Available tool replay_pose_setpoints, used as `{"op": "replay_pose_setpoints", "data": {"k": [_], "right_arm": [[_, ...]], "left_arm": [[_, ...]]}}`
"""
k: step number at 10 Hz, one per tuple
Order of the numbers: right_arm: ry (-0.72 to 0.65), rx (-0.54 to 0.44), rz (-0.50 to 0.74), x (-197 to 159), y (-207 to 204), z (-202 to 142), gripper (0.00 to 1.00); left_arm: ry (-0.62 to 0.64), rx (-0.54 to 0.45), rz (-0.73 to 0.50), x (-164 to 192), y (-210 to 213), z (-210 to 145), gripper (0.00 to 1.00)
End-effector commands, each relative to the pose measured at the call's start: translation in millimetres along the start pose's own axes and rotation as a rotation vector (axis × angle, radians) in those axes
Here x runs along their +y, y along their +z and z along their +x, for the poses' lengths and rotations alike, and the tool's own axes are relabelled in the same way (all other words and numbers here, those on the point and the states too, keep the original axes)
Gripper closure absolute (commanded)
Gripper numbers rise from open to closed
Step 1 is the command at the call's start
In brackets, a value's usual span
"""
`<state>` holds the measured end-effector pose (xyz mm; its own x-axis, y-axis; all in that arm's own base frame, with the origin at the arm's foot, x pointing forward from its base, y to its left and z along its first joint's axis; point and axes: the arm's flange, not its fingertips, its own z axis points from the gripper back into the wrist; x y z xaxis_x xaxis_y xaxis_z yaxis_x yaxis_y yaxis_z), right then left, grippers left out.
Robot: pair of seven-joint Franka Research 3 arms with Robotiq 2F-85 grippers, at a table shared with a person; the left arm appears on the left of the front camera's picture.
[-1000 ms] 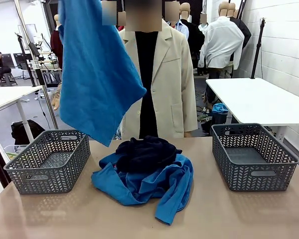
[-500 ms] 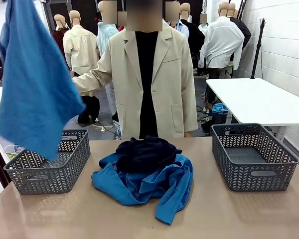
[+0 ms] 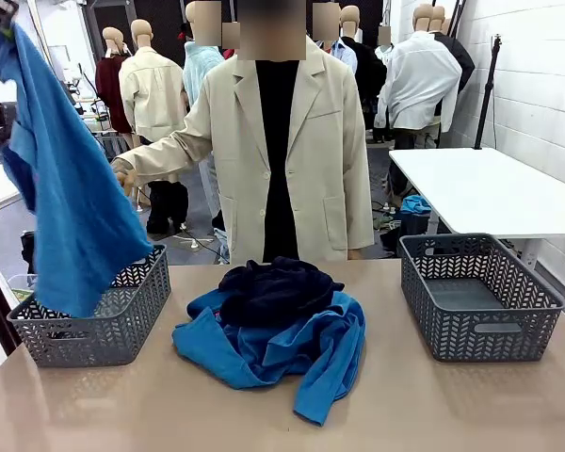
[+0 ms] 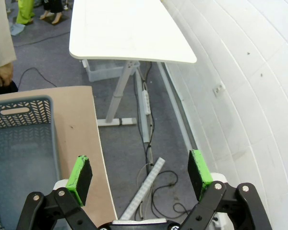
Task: Sort the tops and bottoms.
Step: Sort the clothes according to human instructions.
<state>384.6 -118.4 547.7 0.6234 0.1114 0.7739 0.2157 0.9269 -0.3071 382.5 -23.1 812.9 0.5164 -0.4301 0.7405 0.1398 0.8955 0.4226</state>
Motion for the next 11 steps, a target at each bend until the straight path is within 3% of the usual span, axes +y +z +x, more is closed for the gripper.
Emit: {"op": "replay_pose_setpoints", "data": {"k": [1, 6, 8, 11], "right_arm": [[0.02, 0.003, -0.005, 3, 0, 0, 0.0], [0.02, 0.003, -0.005, 3, 0, 0, 0.0], [0.02, 0.003, -0.005, 3, 0, 0, 0.0], [0.02, 0.003, -0.005, 3, 0, 0, 0.0]], "left_arm": [[-0.023, -0.006, 0.022, 8, 6, 16, 1.0], [-0.012, -0.007, 0.009, 2, 4, 10, 1.0], [0.071, 0.152, -0.088, 34, -56, -17, 1.0], [0.171, 0.398, -0.252, 34, -135, -89, 1.0]]}}
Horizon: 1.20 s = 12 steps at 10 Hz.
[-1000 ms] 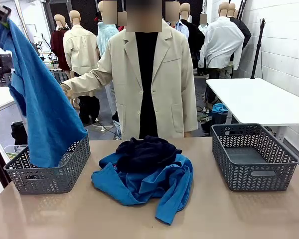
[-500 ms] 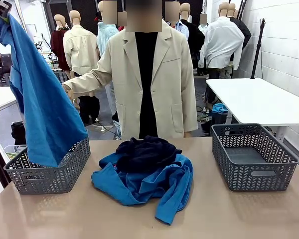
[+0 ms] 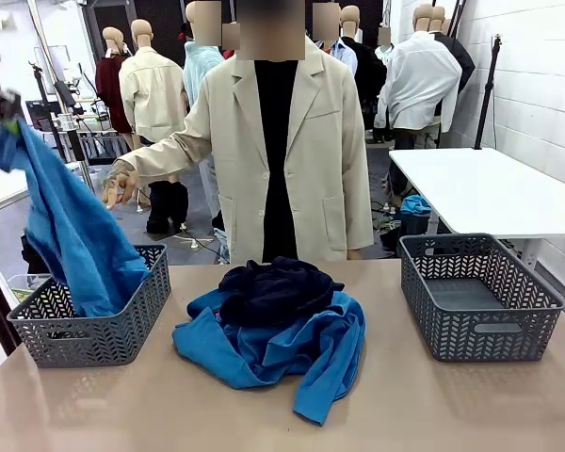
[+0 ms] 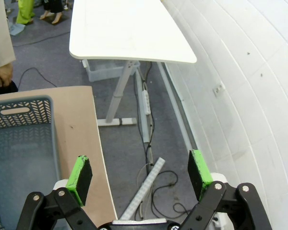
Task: Sort the tops and bottoms.
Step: Sort the clothes according to human instructions.
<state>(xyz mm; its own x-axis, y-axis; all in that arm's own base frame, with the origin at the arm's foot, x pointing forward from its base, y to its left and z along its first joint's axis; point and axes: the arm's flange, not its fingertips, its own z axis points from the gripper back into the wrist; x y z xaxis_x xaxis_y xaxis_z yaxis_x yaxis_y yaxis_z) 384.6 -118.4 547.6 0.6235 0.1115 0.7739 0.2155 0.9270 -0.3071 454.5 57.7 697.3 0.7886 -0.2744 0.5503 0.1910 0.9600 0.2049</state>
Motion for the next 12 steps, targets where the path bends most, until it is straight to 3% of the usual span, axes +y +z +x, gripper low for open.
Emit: {"op": "replay_pose_setpoints", "data": {"k": [1, 3, 5, 7, 8, 9, 12], "right_arm": [[0.02, 0.003, -0.005, 3, 0, 0, 0.0], [0.02, 0.003, -0.005, 3, 0, 0, 0.0], [0.02, 0.003, -0.005, 3, 0, 0, 0.0], [0.02, 0.003, -0.005, 3, 0, 0, 0.0], [0.02, 0.003, -0.005, 3, 0, 0, 0.0], [0.02, 0.003, -0.005, 3, 0, 0, 0.0], [0.02, 0.003, -0.005, 3, 0, 0, 0.0]], "left_arm": [[0.076, 0.124, -0.094, 1, -42, -21, 1.0], [0.09, 0.208, -0.21, -25, -94, -52, 1.0], [0.097, 0.255, -0.3, -36, -129, -61, 1.0], [0.123, 0.379, -0.26, -36, -149, -73, 1.0], [0.11, 0.389, -0.245, -33, -150, -72, 1.0], [0.074, 0.393, -0.244, -33, -143, -71, 0.86], [0.004, 0.374, -0.286, -36, -115, -59, 0.28]]}}
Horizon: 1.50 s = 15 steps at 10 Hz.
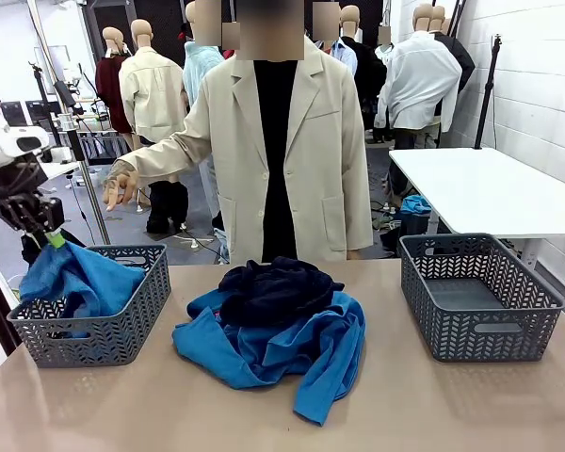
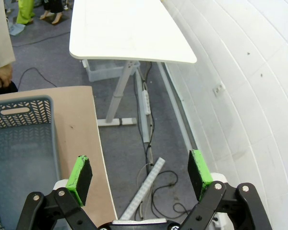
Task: Sort the tops and bottoms.
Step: Sort the clothes according to human instructions, then lift clothes from the center of the table with your right hand.
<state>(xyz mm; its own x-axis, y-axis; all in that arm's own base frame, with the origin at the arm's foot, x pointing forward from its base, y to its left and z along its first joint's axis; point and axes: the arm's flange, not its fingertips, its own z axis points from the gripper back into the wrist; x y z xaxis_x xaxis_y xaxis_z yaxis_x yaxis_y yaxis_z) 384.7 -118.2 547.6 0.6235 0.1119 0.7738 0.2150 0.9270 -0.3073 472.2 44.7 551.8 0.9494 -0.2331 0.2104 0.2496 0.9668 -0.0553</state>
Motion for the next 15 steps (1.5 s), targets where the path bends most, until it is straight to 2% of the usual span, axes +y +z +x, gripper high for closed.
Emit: {"op": "replay_pose_setpoints", "data": {"k": [1, 2, 4, 6, 7, 15], "right_arm": [[0.019, 0.003, -0.005, 2, 0, 0, 0.0], [0.019, 0.003, -0.005, 2, 0, 0, 0.0], [0.019, 0.003, -0.005, 2, 0, 0, 0.0], [0.019, 0.003, -0.005, 2, 0, 0, 0.0], [0.019, 0.003, -0.005, 2, 0, 0, 0.0], [0.019, 0.003, -0.005, 2, 0, 0, 0.0]], "left_arm": [[-0.081, 0.023, -0.035, -4, 26, -4, 0.09], [-0.082, 0.03, -0.034, -3, 39, -4, 0.0], [-0.072, -0.022, -0.008, -1, 75, -12, 0.0], [-0.084, -0.105, -0.048, -6, 106, -28, 0.0], [-0.065, -0.031, -0.008, -8, 80, -13, 0.0], [-0.065, -0.031, -0.008, -8, 80, -13, 0.0]]}}
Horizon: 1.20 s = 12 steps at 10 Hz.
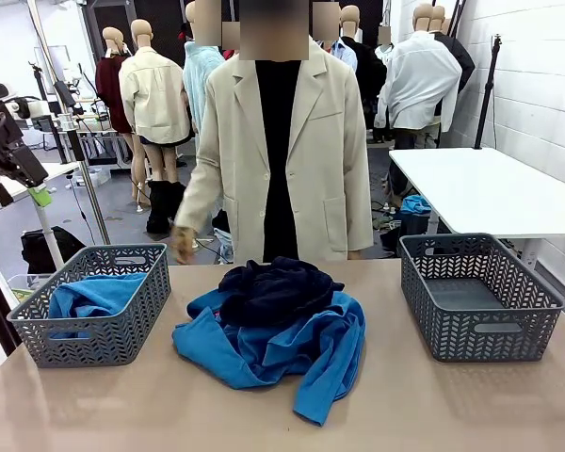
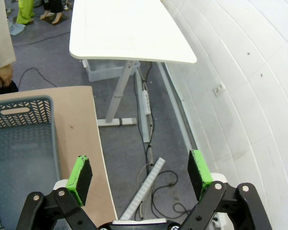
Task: Sort the tops and bottoms.
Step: Lift clothes from the center of the table with your right hand.
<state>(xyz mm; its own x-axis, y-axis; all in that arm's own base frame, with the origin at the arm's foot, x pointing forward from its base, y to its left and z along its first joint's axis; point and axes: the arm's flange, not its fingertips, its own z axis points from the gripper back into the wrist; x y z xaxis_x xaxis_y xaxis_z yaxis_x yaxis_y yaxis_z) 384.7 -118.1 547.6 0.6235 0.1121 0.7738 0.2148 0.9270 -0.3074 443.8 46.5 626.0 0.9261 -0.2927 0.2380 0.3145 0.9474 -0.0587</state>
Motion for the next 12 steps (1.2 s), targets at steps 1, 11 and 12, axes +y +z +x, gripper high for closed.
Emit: {"op": "replay_pose_setpoints", "data": {"k": [1, 11, 12], "right_arm": [[0.019, 0.003, -0.005, 2, 0, 0, 0.0], [0.019, 0.003, -0.005, 2, 0, 0, 0.0], [0.019, 0.003, -0.005, 2, 0, 0, 0.0]], "left_arm": [[0.0, -0.006, 0.011, 1, 2, -1, 0.0], [0.161, -0.114, 0.213, 76, 84, -114, 0.0], [0.228, -0.128, 0.251, 84, 93, -136, 0.0]]}}
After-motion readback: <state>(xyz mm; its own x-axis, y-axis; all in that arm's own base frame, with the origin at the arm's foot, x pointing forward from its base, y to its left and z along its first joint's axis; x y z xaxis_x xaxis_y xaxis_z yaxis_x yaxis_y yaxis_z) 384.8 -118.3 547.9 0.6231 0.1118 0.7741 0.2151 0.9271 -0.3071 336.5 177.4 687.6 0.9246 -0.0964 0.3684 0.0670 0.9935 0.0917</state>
